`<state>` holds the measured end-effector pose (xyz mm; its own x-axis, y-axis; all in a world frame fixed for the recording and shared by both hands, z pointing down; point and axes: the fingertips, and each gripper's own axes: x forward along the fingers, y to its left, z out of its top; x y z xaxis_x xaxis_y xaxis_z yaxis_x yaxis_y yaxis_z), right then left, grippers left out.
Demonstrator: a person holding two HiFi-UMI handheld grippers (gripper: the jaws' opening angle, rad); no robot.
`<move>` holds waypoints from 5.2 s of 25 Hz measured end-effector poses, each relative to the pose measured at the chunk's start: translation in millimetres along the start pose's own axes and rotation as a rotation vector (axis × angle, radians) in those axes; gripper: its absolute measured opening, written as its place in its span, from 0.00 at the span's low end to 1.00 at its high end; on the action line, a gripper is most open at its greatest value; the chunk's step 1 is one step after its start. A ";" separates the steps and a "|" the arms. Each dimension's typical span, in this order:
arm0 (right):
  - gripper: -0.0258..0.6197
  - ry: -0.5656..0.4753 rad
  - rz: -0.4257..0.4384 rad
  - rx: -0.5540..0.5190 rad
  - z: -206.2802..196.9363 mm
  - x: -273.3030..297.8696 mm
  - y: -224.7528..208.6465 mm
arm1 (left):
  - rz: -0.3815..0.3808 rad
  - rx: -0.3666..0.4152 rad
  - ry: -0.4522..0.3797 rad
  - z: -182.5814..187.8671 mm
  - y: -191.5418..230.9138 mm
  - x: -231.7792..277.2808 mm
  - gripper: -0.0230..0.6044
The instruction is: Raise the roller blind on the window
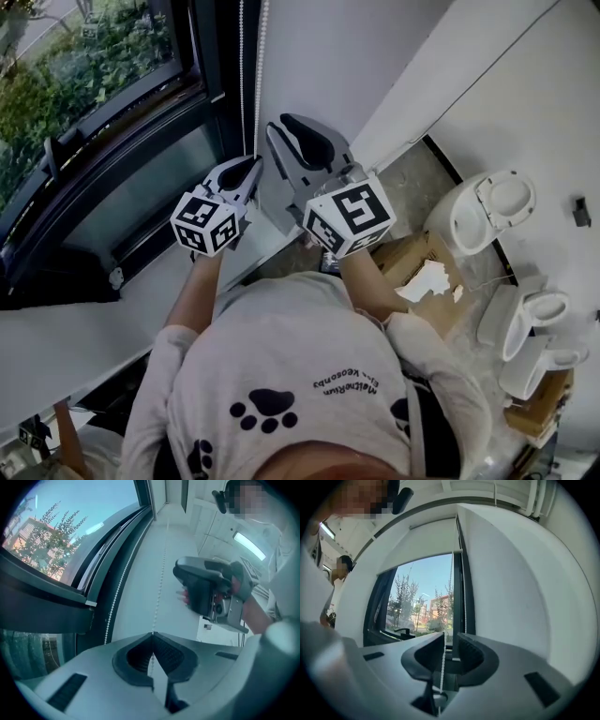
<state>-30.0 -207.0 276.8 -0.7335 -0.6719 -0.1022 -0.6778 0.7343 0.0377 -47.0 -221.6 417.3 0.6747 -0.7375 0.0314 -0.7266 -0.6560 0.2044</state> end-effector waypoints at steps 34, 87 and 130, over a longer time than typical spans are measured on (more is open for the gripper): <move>0.06 0.086 -0.003 -0.035 -17.2 42.8 9.2 | 0.047 -0.015 0.089 -87.6 17.1 -10.3 0.06; 0.06 0.277 0.013 0.011 -141.8 28.4 13.4 | 0.009 0.225 -0.144 159.9 -20.5 -24.1 0.19; 0.06 0.650 0.086 -0.022 -347.7 -33.5 35.9 | 0.153 0.085 0.005 6.0 4.7 -0.2 0.06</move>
<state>-47.0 -191.8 627.2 -0.6610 -0.5378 0.5233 -0.6112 0.7904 0.0402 -51.3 -225.5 412.4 0.5560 -0.8289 0.0609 -0.8289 -0.5477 0.1134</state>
